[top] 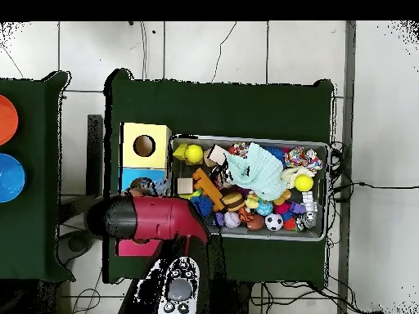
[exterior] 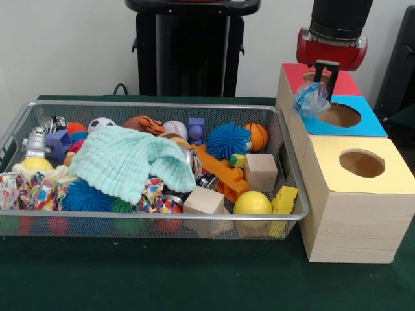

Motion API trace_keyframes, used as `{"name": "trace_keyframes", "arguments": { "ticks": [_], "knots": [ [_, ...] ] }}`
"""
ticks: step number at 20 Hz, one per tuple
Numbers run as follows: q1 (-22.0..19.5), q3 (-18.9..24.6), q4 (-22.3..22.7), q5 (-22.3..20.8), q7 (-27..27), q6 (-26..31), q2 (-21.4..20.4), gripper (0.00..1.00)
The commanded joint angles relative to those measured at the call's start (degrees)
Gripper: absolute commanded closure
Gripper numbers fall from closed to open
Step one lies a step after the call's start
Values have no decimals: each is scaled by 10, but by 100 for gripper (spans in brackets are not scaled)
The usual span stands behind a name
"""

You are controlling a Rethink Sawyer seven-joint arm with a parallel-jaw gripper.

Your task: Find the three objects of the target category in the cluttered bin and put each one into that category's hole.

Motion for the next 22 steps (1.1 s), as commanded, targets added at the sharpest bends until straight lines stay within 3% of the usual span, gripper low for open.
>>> {"name": "trace_keyframes", "arguments": {
  "ticks": [1,22],
  "knots": [
    [10,32,40,25,127,-33,24,100],
    [35,31,20,61,137,-66,61,100]
  ]
}}
